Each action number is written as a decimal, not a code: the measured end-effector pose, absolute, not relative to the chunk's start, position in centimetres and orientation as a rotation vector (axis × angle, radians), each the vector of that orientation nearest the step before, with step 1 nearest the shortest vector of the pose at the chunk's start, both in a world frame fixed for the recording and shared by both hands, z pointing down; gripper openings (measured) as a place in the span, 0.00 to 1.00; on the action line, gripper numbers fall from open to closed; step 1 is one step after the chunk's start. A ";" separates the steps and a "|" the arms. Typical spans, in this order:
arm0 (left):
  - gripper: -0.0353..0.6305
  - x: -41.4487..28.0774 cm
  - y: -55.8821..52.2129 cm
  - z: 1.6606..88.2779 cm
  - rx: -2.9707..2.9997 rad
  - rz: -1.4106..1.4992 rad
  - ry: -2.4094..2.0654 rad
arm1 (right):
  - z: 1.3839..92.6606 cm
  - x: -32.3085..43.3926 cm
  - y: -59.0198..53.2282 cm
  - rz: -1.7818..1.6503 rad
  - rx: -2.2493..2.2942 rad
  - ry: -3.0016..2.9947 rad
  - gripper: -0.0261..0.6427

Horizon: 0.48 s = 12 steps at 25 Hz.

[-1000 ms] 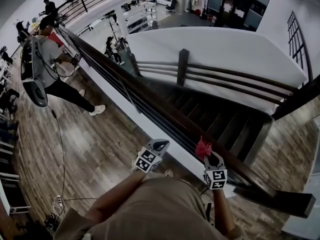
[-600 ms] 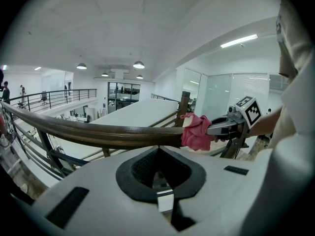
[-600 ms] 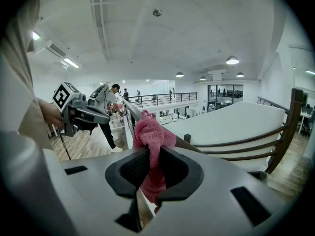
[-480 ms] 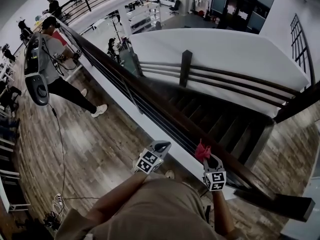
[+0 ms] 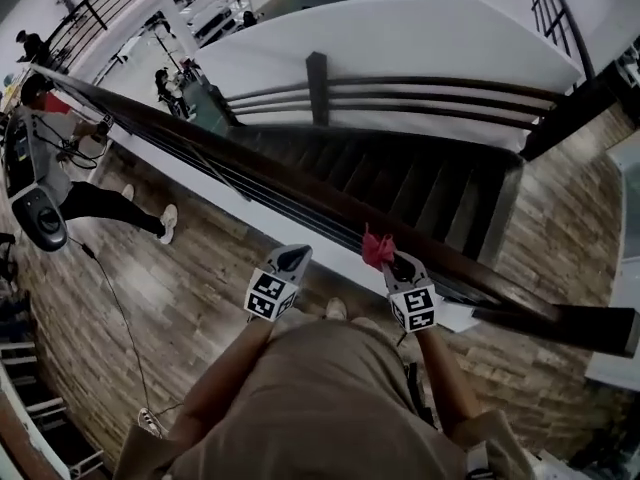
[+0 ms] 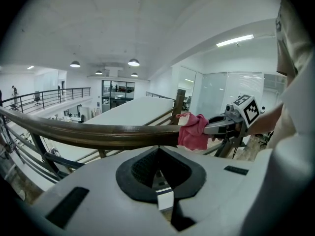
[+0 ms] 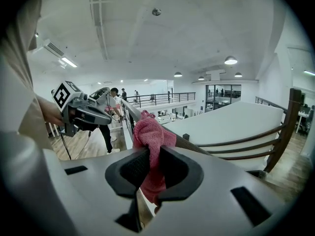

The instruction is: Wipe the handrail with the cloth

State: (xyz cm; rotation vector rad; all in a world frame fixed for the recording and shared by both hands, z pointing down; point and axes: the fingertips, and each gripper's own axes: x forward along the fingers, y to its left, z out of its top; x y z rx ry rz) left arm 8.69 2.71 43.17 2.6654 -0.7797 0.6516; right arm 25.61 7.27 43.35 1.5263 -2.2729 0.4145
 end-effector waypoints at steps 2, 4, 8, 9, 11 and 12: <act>0.08 9.0 2.5 43.7 2.674 0.661 -0.739 | 43.5 25.5 7.1 0.415 1.547 -2.252 0.13; 0.08 9.3 2.5 44.0 2.684 0.670 -0.688 | 43.7 25.7 7.6 0.414 1.580 -2.211 0.13; 0.08 9.6 2.4 44.0 2.710 0.683 -0.596 | 44.0 26.3 9.2 0.415 1.640 -2.093 0.12; 0.08 9.5 2.3 43.9 2.719 0.687 -0.576 | 44.1 26.3 9.5 0.429 1.657 -2.075 0.12; 0.08 9.1 1.8 43.8 2.734 0.697 -0.540 | 44.3 26.2 9.6 0.460 1.695 -2.050 0.12; 0.08 8.7 1.6 43.8 2.740 0.702 -0.525 | 44.3 26.0 9.6 0.470 1.710 -2.040 0.12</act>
